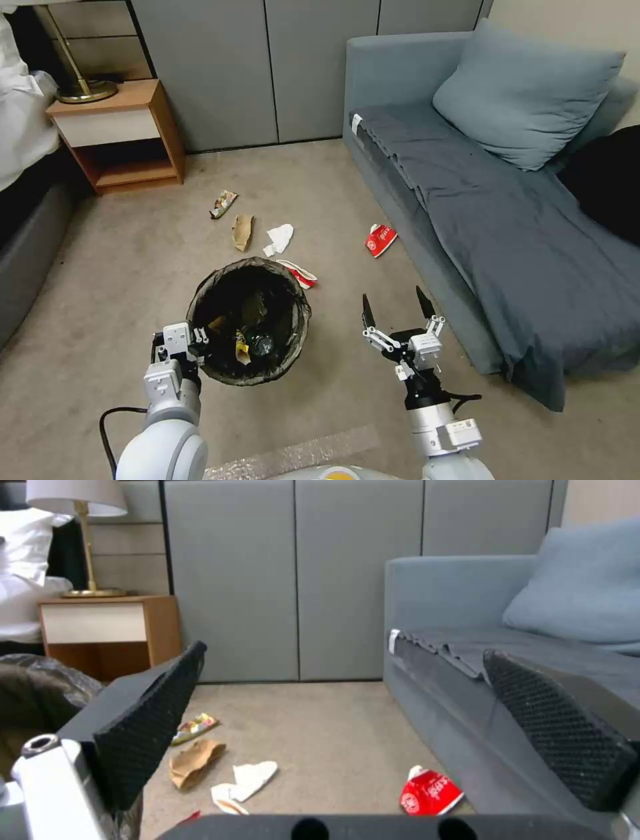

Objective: Pick up the trash bin, then pick up the garbage from the floor and place it into the trash bin.

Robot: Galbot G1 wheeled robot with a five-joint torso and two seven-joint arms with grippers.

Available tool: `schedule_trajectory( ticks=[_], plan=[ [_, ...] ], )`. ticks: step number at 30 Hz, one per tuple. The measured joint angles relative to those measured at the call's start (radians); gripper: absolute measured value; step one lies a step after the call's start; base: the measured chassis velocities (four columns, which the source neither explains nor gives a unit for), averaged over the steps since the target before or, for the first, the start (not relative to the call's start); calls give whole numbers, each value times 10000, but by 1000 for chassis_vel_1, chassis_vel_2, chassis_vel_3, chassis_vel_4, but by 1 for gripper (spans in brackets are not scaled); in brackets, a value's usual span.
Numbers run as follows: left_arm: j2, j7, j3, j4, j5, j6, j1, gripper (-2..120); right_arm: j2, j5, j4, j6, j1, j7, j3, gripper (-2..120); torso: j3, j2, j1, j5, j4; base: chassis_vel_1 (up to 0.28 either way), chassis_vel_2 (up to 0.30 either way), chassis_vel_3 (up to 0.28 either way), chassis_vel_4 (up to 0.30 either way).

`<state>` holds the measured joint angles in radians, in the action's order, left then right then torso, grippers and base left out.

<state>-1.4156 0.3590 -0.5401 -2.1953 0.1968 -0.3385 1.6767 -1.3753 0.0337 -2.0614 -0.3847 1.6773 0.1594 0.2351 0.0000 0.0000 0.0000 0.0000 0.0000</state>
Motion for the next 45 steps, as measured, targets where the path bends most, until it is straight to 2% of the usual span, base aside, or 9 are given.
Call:
schedule_trajectory(
  ticks=[14, 31, 36, 45],
  plan=[
    [-19, -6, -12, -37, 20, -1, 118, 0, -11, 12, -3, -36, 58, -26, -31, 100, -1, 0, -1, 0, -1, -89, 87, 90, -93],
    [-28, -7, -117, -173, 97, -7, 132, 0, 51, -64, 15, -37, -98, -127, -108, 100, 1, 0, 1, -3, -1, -282, 272, 294, -279],
    [-45, -3, -127, -174, 99, -9, 122, 0, 46, -12, 63, -289, -159, -342, -117, 100, 3, 0, 3, 3, 1, -240, 281, 257, -256],
    [-40, 7, -119, -247, 99, -17, 151, 0, 45, 52, 107, -394, -175, -447, -147, 100, 0, 0, 0, 2, -1, -55, 56, 38, -37]
  ],
)
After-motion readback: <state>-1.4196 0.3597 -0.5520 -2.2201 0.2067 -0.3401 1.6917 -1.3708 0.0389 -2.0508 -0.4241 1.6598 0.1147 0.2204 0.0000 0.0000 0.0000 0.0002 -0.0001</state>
